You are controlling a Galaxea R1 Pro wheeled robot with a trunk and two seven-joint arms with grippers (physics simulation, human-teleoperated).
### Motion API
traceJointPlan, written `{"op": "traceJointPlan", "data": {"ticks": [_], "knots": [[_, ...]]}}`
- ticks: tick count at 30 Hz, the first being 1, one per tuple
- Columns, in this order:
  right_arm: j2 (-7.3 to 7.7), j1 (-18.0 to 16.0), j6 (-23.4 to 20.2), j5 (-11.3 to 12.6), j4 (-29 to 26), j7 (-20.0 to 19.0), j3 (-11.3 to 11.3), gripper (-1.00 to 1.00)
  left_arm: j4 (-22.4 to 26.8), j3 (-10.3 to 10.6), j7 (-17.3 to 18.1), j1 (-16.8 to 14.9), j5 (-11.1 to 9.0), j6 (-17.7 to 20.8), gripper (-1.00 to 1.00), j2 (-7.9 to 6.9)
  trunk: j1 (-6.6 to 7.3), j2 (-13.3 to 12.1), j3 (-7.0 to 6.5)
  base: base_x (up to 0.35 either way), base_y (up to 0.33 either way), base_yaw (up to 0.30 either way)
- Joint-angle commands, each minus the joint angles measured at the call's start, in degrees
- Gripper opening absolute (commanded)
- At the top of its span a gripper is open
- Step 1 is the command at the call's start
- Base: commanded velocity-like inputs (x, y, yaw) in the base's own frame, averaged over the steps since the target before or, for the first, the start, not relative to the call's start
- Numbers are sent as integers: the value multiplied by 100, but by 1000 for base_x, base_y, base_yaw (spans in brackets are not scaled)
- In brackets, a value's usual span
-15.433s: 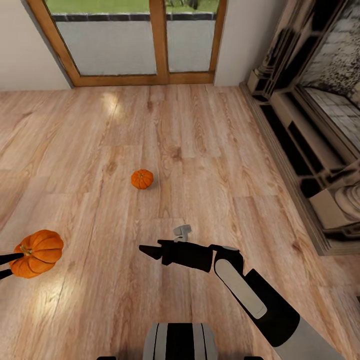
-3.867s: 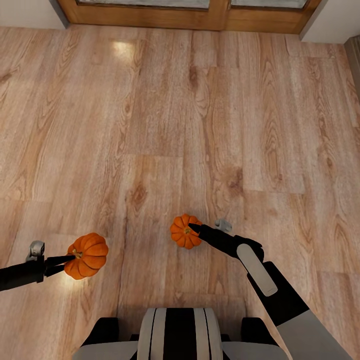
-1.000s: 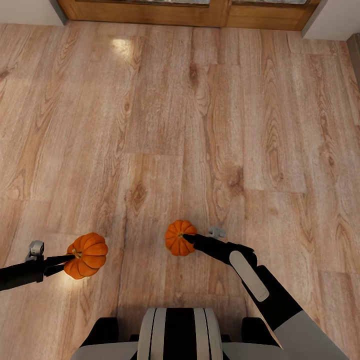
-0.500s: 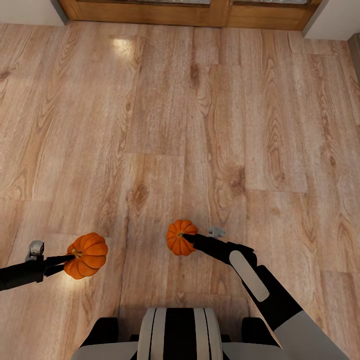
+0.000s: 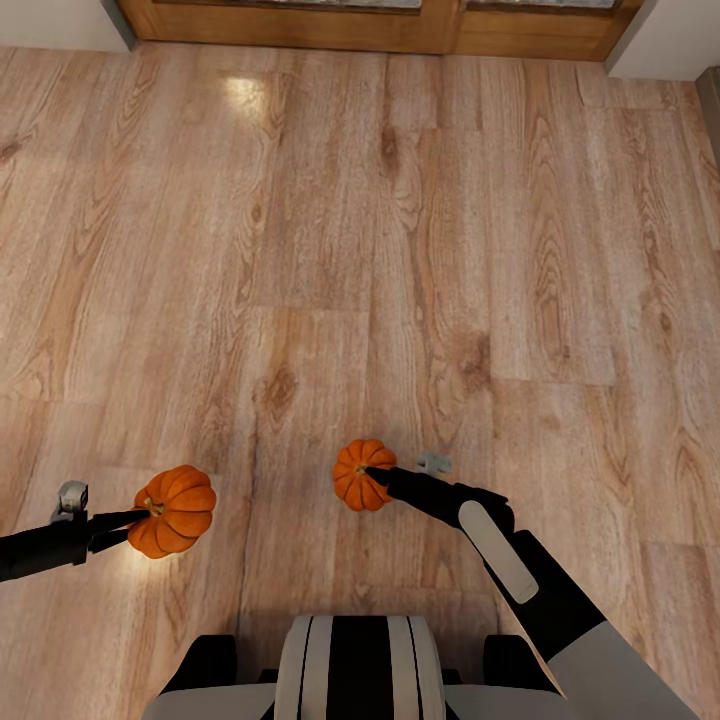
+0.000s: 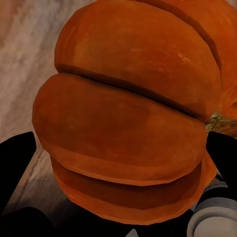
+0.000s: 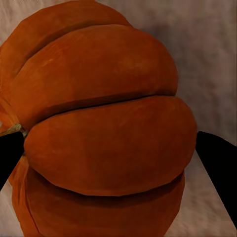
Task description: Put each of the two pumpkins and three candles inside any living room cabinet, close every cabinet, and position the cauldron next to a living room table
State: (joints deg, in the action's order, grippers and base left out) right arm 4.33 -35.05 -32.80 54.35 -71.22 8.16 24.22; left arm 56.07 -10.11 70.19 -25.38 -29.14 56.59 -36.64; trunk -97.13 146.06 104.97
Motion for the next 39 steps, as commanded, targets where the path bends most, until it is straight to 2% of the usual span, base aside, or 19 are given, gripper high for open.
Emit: {"op": "traceJointPlan", "data": {"ticks": [1, 11, 13, 22, 31, 39], "knots": [[7, -1, -24, -64, 55, 72, 5, -100, 0, 0, 3, -2, -13, 36, -100, -1, 0, 1, 3, 0, 0, 0], [7, 1, -24, -64, 55, 72, 4, -100, 0, 0, 3, -2, -13, 36, -100, -4, 0, 1, 3, 0, 0, 0], [7, -1, -24, -64, 55, 72, 4, -100, 0, 0, 3, -2, -23, 36, -100, -48, 0, 1, 3, 0, 0, 0], [7, 1, -24, -64, 55, 72, 4, -100, 0, 0, 3, -2, -30, 36, -100, -80, 23, -11, -196, 0, 0, 0], [7, 3, -24, -68, 18, 69, -1, -100, 0, 0, 3, -2, -30, 36, -100, -88, 23, -11, -196, 0, 0, 0], [13, -1, -24, -69, -67, 68, -24, -100, 0, 0, 5, -2, -30, 36, -100, -82, 44, -22, -374, 0, 0, 0]]}}
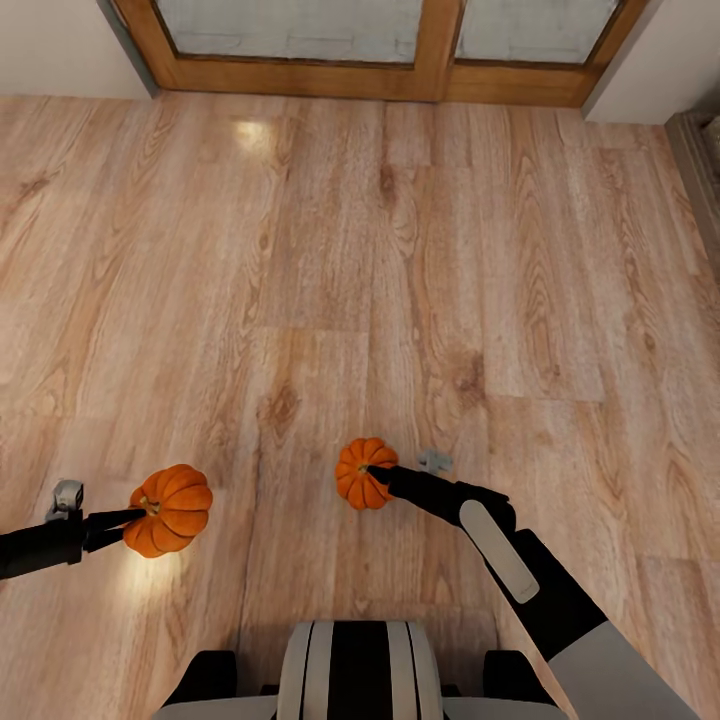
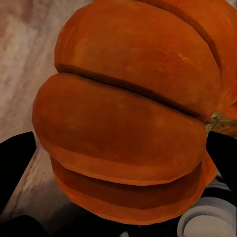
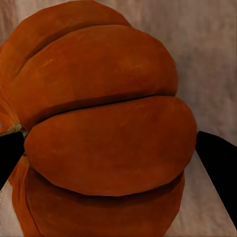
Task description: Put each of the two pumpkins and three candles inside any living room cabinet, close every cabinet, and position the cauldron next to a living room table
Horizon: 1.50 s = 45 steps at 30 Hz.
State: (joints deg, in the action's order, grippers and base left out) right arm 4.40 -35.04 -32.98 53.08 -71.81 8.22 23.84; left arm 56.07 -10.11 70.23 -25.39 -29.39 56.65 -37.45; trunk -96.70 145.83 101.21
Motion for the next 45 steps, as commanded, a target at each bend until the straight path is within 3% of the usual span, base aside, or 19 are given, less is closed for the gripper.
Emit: {"op": "traceJointPlan", "data": {"ticks": [1, 30, 37, 45], "knots": [[6, -1, -6, 58, -8, 64, 12, -100, 0, 0, 4, -1, -8, 30, -100, 0, 3, 0, -20, 0, 0, 0], [22, -2, 2, 165, -149, 80, -40, -100, 184, 107, 17, -1, -31, 39, -100, 9, 78, -39, -662, -31, 0, 0], [17, -3, 3, 168, -132, -350, -174, -100, 185, 180, 17, -1, -31, 39, -100, 10, 96, -48, -817, -36, 0, -157], [17, -3, 2, 176, -89, -448, -246, -100, 268, 189, 17, -1, -31, 39, -100, 10, 116, -59, -995, -2, 0, -271]]}}
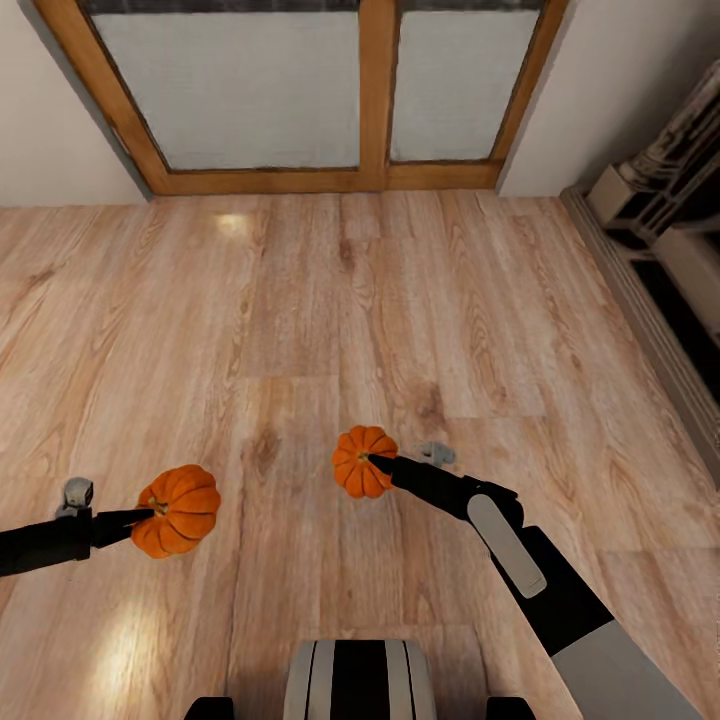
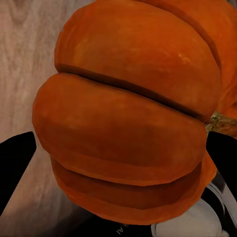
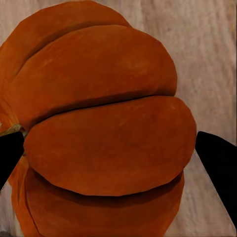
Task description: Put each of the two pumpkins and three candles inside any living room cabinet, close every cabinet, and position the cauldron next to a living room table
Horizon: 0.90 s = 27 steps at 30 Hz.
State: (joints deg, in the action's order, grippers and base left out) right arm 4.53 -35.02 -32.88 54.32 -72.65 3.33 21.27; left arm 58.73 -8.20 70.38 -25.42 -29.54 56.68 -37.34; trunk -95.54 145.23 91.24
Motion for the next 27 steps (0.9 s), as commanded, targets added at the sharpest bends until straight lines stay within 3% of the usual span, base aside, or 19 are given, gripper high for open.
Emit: {"op": "traceJointPlan", "data": {"ticks": [1, 7, 12, 22, 27], "knots": [[1, -5, -9, 52, 5, 38, 11, -100, 25, 1, 2, 2, -16, 36, -100, -2, 3, 0, -20, 0, 0, -278], [3, -5, -8, 53, 46, 36, 2, -100, 75, 82, 2, 2, -9, 36, -100, 6, 19, -8, -152, -10, 0, -278], [2, -4, -8, 76, 52, 34, 1, -100, 77, 153, 2, 2, -10, 37, -100, 7, 32, -15, -263, -220, 42, -254], [-5, -5, -9, 453, 21, 27, -4, -100, 78, 168, 2, 2, -17, 36, -100, 31, 57, -28, -453, -305, 81, -73], [17, -5, -8, 676, 38, 13, -7, -100, 78, 270, 3, 2, -13, 36, -100, 49, 70, -35, -530, -311, 83, -190]]}}
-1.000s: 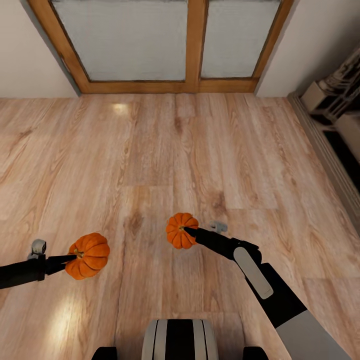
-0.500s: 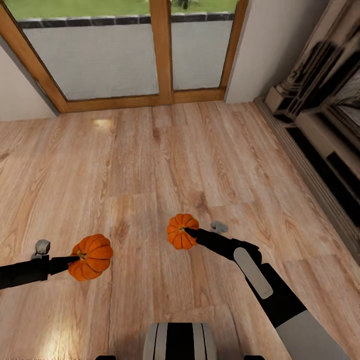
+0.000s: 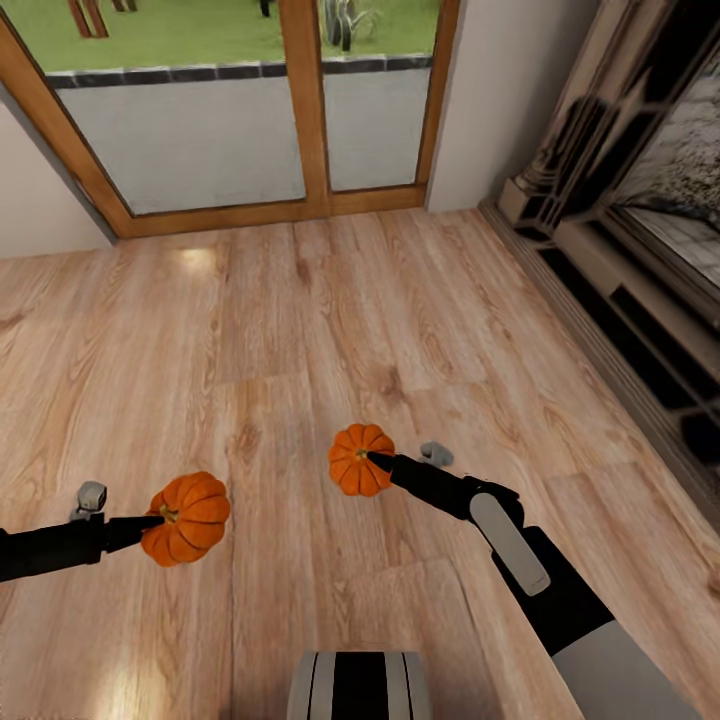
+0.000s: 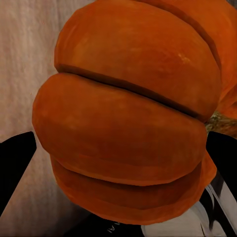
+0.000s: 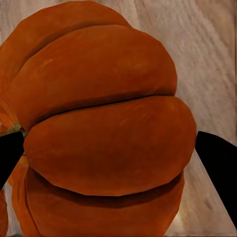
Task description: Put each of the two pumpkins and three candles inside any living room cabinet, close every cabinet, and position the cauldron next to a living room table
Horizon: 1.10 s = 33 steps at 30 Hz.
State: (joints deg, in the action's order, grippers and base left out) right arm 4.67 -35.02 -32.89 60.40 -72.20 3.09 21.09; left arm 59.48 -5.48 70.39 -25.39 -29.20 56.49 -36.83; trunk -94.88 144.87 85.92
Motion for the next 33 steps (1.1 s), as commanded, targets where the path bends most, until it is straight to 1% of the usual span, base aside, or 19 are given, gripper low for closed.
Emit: {"op": "traceJointPlan", "data": {"ticks": [1, 8, 13, 24, 30, 33], "knots": [[5, -5, -6, 77, -5, 37, 10, -100, 4, 4, 2, -1, -48, 55, -100, -1, 7, 0, -13, -311, 83, -210], [8, -5, 227, 141, 12, 50, 18, -100, 152, 44, -2, -1, -72, 55, -100, 9, 25, -9, -128, -307, 57, -226], [8, -5, 267, 147, 15, 52, 18, -100, 183, 47, -6, -1, -79, 55, -100, 10, 38, -16, -215, -224, 5, -243], [14, -5, 275, 154, 14, 43, 18, -100, 194, 49, -8, -1, -72, 55, -100, 29, 66, -31, -415, -22, 0, -252], [17, -4, 275, 328, 15, 20, 18, -100, 195, 86, -15, -1, -73, 55, -100, 36, 82, -39, -527, 0, 0, -256], [22, -4, 275, 343, 16, 18, 18, -100, 195, 90, -16, -1, -71, 55, -100, 36, 89, -43, -583, 0, 0, -257]]}}
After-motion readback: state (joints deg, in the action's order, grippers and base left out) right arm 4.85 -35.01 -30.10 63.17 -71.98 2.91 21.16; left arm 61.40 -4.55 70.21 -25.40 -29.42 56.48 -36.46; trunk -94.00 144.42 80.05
